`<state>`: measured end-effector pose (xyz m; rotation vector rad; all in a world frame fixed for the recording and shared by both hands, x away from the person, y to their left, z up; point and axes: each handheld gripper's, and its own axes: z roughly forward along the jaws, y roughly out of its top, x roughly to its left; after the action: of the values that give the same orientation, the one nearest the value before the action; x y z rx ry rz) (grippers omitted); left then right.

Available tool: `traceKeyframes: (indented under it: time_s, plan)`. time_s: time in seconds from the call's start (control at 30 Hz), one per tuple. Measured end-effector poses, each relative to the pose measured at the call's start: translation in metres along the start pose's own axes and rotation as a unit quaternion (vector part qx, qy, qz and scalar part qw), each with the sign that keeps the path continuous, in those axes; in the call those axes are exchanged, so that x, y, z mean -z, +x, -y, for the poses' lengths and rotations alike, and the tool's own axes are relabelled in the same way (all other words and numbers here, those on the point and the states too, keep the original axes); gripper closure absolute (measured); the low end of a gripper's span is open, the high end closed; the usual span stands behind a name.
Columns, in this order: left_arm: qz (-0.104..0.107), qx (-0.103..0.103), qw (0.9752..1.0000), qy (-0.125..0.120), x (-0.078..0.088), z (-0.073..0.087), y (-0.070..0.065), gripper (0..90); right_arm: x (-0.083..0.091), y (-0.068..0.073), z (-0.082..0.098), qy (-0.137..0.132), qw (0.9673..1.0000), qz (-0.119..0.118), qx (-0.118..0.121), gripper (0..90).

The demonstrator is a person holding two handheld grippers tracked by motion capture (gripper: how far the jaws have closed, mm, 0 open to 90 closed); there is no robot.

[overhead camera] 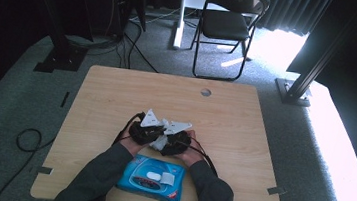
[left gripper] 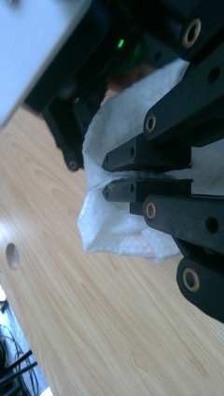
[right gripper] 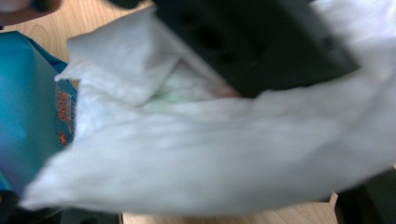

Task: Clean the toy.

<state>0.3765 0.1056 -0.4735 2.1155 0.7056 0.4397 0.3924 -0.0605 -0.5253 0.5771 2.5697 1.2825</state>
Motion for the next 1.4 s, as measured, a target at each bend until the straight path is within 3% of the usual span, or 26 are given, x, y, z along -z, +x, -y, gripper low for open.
traceKeyframes:
  time_s: [0.13,0.7,0.87,1.4]
  plan:
    - [-0.008,0.0,1.0,0.0,0.0,0.0,0.002,85.1,0.0,0.001,0.0,-0.001,1.0,-0.004,0.005,34.1]
    - [-0.062,0.039,0.9973,0.006,0.011,0.013,0.026,85.2,0.004,-0.002,0.002,-0.003,1.0,-0.002,0.003,34.0]
    - [-0.064,0.051,0.9965,0.014,0.01,0.021,0.03,85.1,0.006,-0.004,0.002,-0.005,1.0,0.002,0.002,34.1]
    - [-0.053,0.049,0.9972,0.019,0.007,0.026,0.027,85.1,0.012,-0.008,0.002,-0.015,0.9998,0.001,-0.01,34.1]
